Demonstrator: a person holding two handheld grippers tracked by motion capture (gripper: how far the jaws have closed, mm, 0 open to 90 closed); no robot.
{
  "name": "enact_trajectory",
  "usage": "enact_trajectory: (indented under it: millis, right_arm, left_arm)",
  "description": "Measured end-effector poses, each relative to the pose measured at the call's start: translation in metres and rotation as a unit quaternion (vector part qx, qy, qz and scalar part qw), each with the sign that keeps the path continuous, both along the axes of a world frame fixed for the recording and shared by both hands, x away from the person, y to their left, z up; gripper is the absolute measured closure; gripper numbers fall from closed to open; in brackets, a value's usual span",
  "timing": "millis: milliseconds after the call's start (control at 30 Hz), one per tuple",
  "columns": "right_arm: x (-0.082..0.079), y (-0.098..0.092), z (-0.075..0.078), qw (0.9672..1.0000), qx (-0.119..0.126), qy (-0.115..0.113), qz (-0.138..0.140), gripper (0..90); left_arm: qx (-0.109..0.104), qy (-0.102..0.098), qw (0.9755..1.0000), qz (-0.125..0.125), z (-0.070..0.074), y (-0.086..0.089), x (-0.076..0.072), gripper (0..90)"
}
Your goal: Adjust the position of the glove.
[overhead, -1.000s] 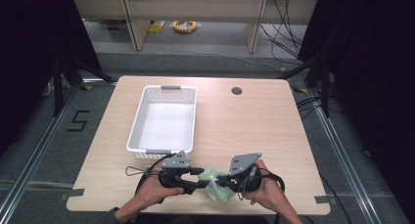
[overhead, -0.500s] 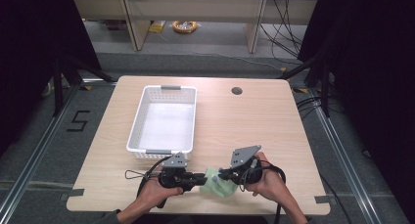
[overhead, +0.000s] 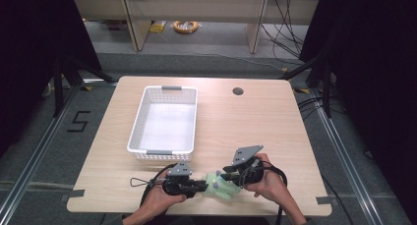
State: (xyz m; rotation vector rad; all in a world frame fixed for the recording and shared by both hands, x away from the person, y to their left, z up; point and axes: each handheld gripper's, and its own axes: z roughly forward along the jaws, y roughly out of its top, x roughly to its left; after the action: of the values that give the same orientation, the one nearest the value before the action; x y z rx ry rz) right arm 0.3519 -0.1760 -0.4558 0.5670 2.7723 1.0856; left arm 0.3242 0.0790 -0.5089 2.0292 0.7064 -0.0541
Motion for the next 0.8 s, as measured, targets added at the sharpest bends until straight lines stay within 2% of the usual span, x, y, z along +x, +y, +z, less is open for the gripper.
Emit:
enact_trajectory:
  millis: [33,67,100,133,167,200,233,267,333,367,400,433,467,500,533,567,600,633,667,733,767,800]
  right_arm:
    - [-0.002,-0.002,0.002,0.9999,0.007,-0.003,-0.015,66.3]
    - [-0.007,-0.007,0.007,0.9995,0.008,-0.004,-0.031,66.6]
    - [-0.009,-0.009,0.008,0.9993,0.006,-0.01,-0.037,66.6]
    - [-0.013,-0.013,0.009,0.9982,0.009,-0.017,-0.057,66.5]
    - [-0.013,-0.013,0.009,0.9982,0.009,-0.017,-0.057,66.5]
    - [-0.017,-0.021,0.009,0.9967,0.013,-0.007,-0.08,65.2]
    - [-0.019,-0.024,0.007,0.9953,0.015,-0.008,-0.095,64.9]
    - [-0.021,-0.027,0.005,0.994,0.017,-0.001,-0.108,64.0]
    - [-0.022,-0.03,0.003,0.9934,0.017,0.001,-0.114,62.6]
    - [-0.023,-0.033,0.001,0.9934,0.018,0.008,-0.113,62.1]
    - [-0.023,-0.034,-0.005,0.9911,0.037,0.023,-0.126,60.8]
    - [-0.023,-0.034,-0.005,0.9911,0.037,0.023,-0.126,60.8]
    - [-0.022,-0.032,-0.009,0.9906,0.037,0.037,-0.127,58.3]
    - [-0.022,-0.032,-0.009,0.9906,0.037,0.037,-0.127,58.3]
    - [-0.02,-0.027,-0.017,0.9889,0.04,0.037,-0.138,60.2]
    - [-0.019,-0.026,-0.017,0.989,0.03,0.043,-0.138,64.1]
    - [-0.018,-0.026,-0.02,0.9907,0.027,0.038,-0.128,70.6]
    - [-0.018,-0.026,-0.02,0.9907,0.027,0.038,-0.128,70.6]
    - [-0.016,-0.027,-0.022,0.9912,0.036,0.044,-0.12,84.2]
    - [-0.016,-0.027,-0.02,0.9913,0.036,0.044,-0.119,86.6]
    - [-0.016,-0.027,-0.02,0.9913,0.036,0.044,-0.119,86.6]
    - [-0.017,-0.027,-0.016,0.9925,0.043,0.032,-0.11,87.2]
  left_arm:
    - [0.0,0.0,1.0,0.0,0.0,0.0,0.0,81.5]
    - [-0.003,-0.012,0.9999,0.002,-0.001,-0.001,-0.001,81.4]
    - [-0.003,-0.012,0.9999,0.002,-0.001,-0.001,-0.001,81.3]
    - [0.001,-0.014,0.9999,0.001,-0.001,-0.001,-0.001,81.2]
    - [0.001,-0.014,0.9999,0.001,-0.001,-0.001,-0.001,81.2]
    - [-0.001,-0.008,0.9999,0.008,-0.001,-0.002,-0.003,81.2]
    - [-0.001,-0.008,0.9999,0.008,-0.001,-0.002,-0.003,81.1]
    - [0.004,-0.014,0.9999,-0.006,0.0,-0.001,-0.002,81.0]
    - [0.008,-0.016,0.9998,-0.006,0.0,0.0,-0.002,80.9]
    - [0.006,-0.016,0.9998,-0.006,0.0,-0.001,-0.003,80.8]
    - [0.005,-0.02,0.9998,-0.001,-0.001,-0.002,-0.003,80.8]
    - [0.005,-0.02,0.9998,-0.001,-0.001,-0.002,-0.003,80.9]
    - [0.007,-0.021,0.9997,0.003,-0.001,-0.002,-0.004,80.9]
    - [0.007,-0.021,0.9997,0.003,-0.001,-0.002,-0.004,80.9]
    - [0.001,-0.018,0.9998,0.0,-0.001,-0.002,-0.003,81.0]
    - [0.0,-0.017,0.9999,-0.001,-0.002,-0.002,-0.003,81.3]
    - [0.003,-0.016,0.9999,-0.006,-0.001,-0.002,-0.003,81.8]
    - [0.003,-0.016,0.9999,-0.006,-0.001,-0.002,-0.003,82.6]
    - [0.004,-0.02,0.9998,-0.003,-0.001,-0.002,-0.003,83.5]
    - [0.002,-0.015,0.9999,-0.005,0.0,-0.001,-0.003,85.1]
    - [-0.007,-0.005,1.0,-0.001,0.0,-0.001,-0.004,85.1]
    - [-0.019,0.003,0.9998,-0.002,0.001,-0.001,-0.005,85.9]
